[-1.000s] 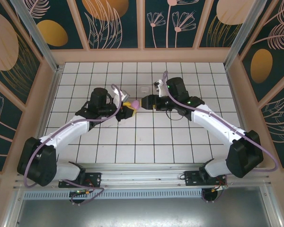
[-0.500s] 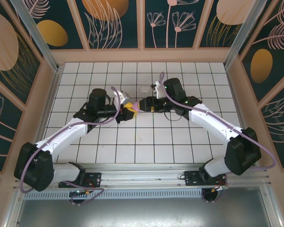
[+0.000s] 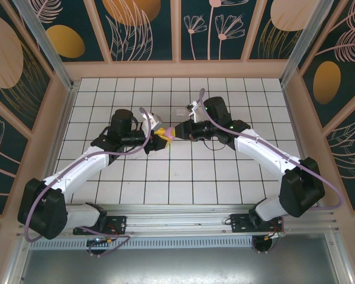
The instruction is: Insert wireless bluetooth earbuds into charging case
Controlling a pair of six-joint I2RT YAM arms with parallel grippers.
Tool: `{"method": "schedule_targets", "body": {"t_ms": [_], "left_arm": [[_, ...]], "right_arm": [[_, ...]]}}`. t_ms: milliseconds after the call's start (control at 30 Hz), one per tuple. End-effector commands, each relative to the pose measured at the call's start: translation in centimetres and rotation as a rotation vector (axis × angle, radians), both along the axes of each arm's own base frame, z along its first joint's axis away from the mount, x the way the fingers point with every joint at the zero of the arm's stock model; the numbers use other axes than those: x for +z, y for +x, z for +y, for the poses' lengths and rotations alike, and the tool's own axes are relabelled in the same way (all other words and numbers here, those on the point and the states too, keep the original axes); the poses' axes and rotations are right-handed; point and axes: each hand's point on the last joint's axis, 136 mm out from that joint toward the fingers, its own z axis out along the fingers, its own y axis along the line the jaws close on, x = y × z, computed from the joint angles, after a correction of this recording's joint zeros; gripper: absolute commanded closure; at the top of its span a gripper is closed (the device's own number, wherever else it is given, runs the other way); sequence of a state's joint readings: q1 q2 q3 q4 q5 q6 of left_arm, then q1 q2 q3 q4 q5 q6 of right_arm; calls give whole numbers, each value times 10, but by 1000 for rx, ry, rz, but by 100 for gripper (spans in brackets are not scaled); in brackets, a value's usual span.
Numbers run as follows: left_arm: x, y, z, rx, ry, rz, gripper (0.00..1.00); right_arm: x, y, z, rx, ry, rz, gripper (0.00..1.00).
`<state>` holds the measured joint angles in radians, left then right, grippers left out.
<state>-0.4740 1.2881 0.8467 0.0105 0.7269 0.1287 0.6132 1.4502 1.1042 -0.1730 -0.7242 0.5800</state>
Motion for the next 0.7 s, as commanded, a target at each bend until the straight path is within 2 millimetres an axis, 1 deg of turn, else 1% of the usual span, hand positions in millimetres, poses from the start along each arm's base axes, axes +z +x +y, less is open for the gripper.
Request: {"method": "schedule_targets", "body": {"t_ms": [0, 67, 167, 267, 367, 467, 500, 533, 600, 667], "left_arm": [[33, -3, -11, -70, -63, -79, 67], [35, -1, -11, -59, -68, -78, 63], [42, 2, -9, -25, -82, -103, 56], [54, 13, -1, 65, -95, -150, 42], [72, 23, 8, 160, -127, -212, 32], [89, 26, 16, 222, -179, -264, 27], [91, 26, 17, 232, -194, -273, 27], [95, 26, 19, 243, -208, -283, 26], [99, 22, 23, 253, -252, -292, 24], [104, 14, 26, 242, -318, -304, 21]], "right_arm": [[2, -6, 8, 37, 43, 14, 79], [3, -6, 7, 31, 60, 15, 82], [3, -3, 4, -3, 94, 34, 86], [7, 2, -3, -52, 147, 62, 87], [12, 10, -16, -128, 192, 81, 86], [18, 10, -21, -171, 237, 97, 86], [21, 19, -31, -213, 262, 100, 86], [23, 21, -35, -233, 287, 110, 86], [30, 23, -41, -264, 338, 123, 86], [35, 23, -46, -287, 388, 144, 85]]}}
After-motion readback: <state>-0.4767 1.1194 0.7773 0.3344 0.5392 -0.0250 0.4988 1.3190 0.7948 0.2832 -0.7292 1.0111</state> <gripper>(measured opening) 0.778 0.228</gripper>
